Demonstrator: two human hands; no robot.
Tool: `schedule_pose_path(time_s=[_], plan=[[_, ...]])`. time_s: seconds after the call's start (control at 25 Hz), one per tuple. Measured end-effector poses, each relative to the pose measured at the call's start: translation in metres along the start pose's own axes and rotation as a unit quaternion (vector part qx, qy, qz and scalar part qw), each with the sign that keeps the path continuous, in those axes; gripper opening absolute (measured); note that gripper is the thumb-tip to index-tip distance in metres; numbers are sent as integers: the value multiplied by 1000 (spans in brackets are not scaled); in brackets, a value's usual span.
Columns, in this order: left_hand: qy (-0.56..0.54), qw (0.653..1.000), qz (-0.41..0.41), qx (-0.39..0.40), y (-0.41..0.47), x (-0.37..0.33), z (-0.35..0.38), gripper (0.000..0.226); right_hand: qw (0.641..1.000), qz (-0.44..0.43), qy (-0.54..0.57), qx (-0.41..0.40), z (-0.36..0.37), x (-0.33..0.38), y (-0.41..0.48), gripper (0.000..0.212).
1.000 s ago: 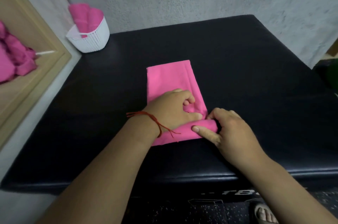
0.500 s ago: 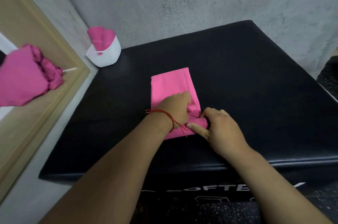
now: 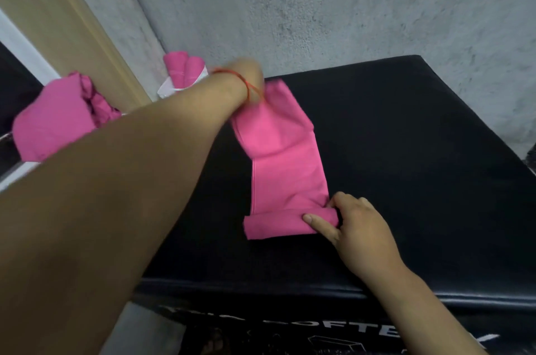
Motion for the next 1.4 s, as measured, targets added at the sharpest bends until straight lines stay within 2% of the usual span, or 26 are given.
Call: schedule_pose_path(time_s=[0.08,0.12,0.16,0.24,0.32,0.48,0.56,0.72,0.8,0.92,1.04,1.16,1.28,1.4], plan=[[-16,973,-114,-201,39,37,-43,24,1000,2,-1,2,0,-1,1,52],[-28,964,-122,-235,37,38,-45,27,1000,3,0,0,0,0,3,52],[-49,966,-97,-234,33,26,-34,19,1000,4,2,-2,0,0,4,51],[-72,975,-42,-205,16,-3,-9,51,1000,8,3,-4,-1,1,3,51],[-86,978,-33,-188,-8,-14,8,65,1000,9,0,-5,-3,1,4,50],[-108,982,-47,-149,-37,0,28,58,1000,11,0,2,-4,4,3,49],[-151,976,-41,-151,-63,0,38,52,1000,13,-5,2,-3,5,3,51],[-244,966,15,-79,-127,-18,88,42,1000,22,-2,4,-3,4,4,50],[-303,951,41,-50,-156,-31,110,29,1000,24,-4,9,-2,5,5,50],[-387,917,40,-91,-199,-40,115,14,1000,27,-2,14,-2,6,5,50],[-391,908,25,-151,-231,-34,118,15,999,34,0,21,-3,6,5,47],[-421,899,-15,-124,-249,-13,128,27,998,44,-5,34,0,4,4,47],[-407,909,13,-91,-255,-2,130,39,998,48,-14,34,-1,3,6,47],[-375,918,30,-125,-255,11,127,45,998,57,-21,36,-1,6,8,47]])
Point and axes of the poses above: each hand's wrist, its own y-axis towards the middle knuckle, its own z-axis out of the palm, x = y × z, the point moved 7 cm from there along y, towards the middle knuckle, and after that the axes turned 14 degrees about -x, right-handed, at the moved point
